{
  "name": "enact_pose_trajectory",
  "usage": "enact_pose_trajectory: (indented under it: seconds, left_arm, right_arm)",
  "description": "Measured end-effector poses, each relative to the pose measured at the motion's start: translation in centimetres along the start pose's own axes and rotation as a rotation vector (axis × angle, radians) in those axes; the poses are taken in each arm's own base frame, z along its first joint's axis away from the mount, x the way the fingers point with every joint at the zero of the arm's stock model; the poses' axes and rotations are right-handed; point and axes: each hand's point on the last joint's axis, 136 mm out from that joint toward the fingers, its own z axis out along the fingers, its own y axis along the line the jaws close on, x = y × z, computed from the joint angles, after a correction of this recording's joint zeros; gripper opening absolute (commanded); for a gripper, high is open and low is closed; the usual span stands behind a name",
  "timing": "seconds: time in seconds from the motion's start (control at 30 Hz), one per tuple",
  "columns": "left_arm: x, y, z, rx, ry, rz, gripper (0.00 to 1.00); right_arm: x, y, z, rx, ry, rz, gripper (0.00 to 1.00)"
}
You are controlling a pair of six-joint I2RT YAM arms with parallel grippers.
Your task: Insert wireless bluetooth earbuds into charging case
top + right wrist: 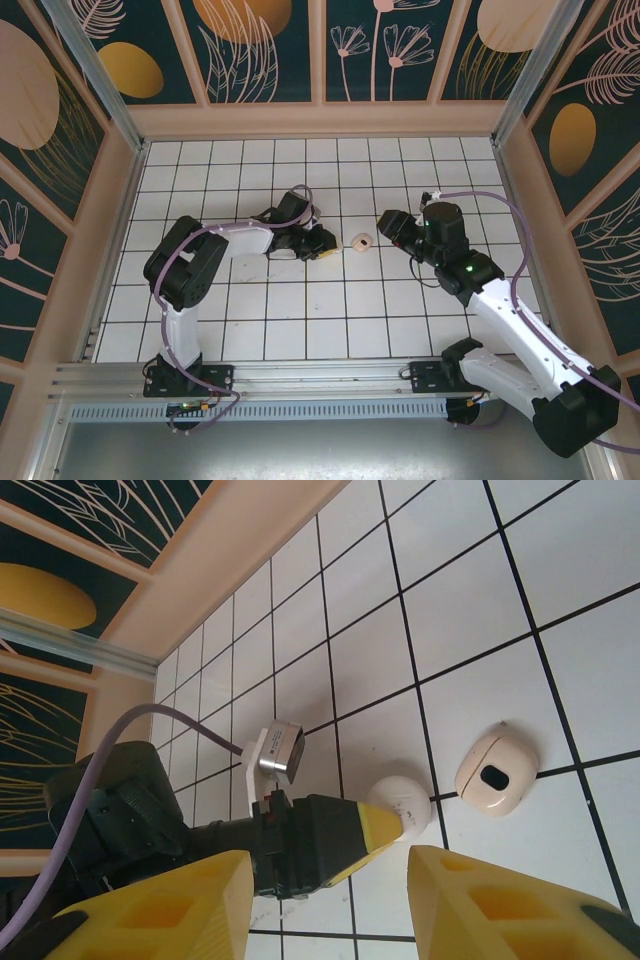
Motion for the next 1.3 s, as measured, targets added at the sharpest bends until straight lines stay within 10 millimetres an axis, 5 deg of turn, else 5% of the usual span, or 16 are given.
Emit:
enact_pose_trajectory:
  seconds: [0.47,0.67,0.8,0.93,1.07,1.1,1.13,1.23,1.3]
  left_arm:
    - [0.5,1.6,-0.2,-0.080,0.009,0.015,0.43]
    - [0.2,0.8,-2.1,-0.090,-0.036,0.069,0.48]
    - [-0.7,-0.4,-5.3,-0.075,-0.112,0.118,0.51]
    - [-3.9,-0.1,-10.5,-0.072,-0.266,0.127,0.58]
    - [-8.0,1.8,-16.9,-0.110,-0.467,0.117,0.63]
    - [-8.5,2.3,-18.0,-0.120,-0.503,0.116,0.67]
    - [-9.0,3.1,-19.3,-0.135,-0.541,0.111,0.72]
    - [-9.7,5.7,-22.6,-0.191,-0.632,0.093,0.98]
    - [-10.0,7.3,-24.5,-0.236,-0.690,0.078,0.99]
  right_arm:
    - [0.5,-0.9,-0.1,0.044,0.021,0.006,0.49]
    - [0.2,-1.2,-0.1,0.071,0.016,-0.013,0.50]
    - [-0.2,-1.7,-0.1,0.102,-0.009,-0.038,0.50]
    - [-0.7,-2.4,0.0,0.141,-0.038,-0.075,0.58]
    - [-1.7,-3.4,0.0,0.196,-0.089,-0.146,0.73]
    - [-2.0,-3.7,-0.1,0.211,-0.103,-0.163,0.95]
    - [-2.4,-4.0,-0.1,0.230,-0.120,-0.182,0.99]
    - [-3.9,-5.3,0.1,0.289,-0.173,-0.241,0.99]
    - [-4.9,-6.6,0.4,0.336,-0.199,-0.264,0.99]
